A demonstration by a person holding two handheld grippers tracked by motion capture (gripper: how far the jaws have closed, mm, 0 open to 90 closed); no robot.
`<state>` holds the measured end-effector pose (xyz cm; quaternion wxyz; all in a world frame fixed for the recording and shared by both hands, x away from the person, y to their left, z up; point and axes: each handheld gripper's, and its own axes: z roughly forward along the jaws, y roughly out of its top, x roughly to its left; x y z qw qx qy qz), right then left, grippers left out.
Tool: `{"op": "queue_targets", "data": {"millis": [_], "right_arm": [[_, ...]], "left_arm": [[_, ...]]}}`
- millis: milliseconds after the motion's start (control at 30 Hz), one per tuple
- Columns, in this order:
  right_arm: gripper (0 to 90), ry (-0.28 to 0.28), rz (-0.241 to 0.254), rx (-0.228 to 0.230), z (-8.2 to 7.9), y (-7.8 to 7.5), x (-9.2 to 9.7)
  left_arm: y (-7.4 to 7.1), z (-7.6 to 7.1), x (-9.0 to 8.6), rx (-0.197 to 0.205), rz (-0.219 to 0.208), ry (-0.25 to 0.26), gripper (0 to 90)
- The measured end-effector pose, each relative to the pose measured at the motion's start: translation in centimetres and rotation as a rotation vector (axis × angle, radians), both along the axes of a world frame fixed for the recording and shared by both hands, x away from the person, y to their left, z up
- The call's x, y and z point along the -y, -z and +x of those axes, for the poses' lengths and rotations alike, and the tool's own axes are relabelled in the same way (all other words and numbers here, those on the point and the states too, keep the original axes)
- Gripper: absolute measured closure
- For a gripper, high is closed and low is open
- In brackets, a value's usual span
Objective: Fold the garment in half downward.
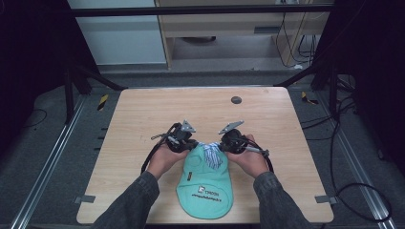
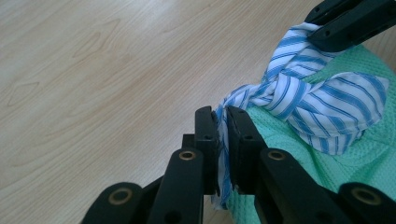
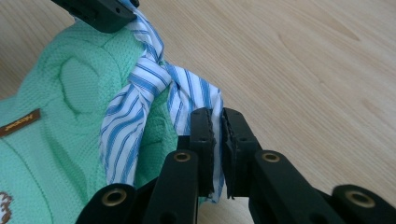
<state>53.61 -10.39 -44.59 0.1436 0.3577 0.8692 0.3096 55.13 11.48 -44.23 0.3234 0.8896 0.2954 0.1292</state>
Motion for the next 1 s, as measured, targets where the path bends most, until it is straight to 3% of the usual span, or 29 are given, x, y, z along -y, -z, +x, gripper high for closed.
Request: {"op": "queue_targets", "data": {"millis": [500, 1000], "right_arm": [[83.5, -0.042, -0.043, 0.014, -0.1, -1.4, -0.2], [83.5, -0.074, -0.057, 0.065, 1.0, -4.3, -0.3]], "left_arm": [[-1.4, -0.2, -0.1, 0.022, 0.026, 0.051, 83.4], [-4.1, 0.8, -0.3, 0.069, 0.041, 0.065, 83.5]]}}
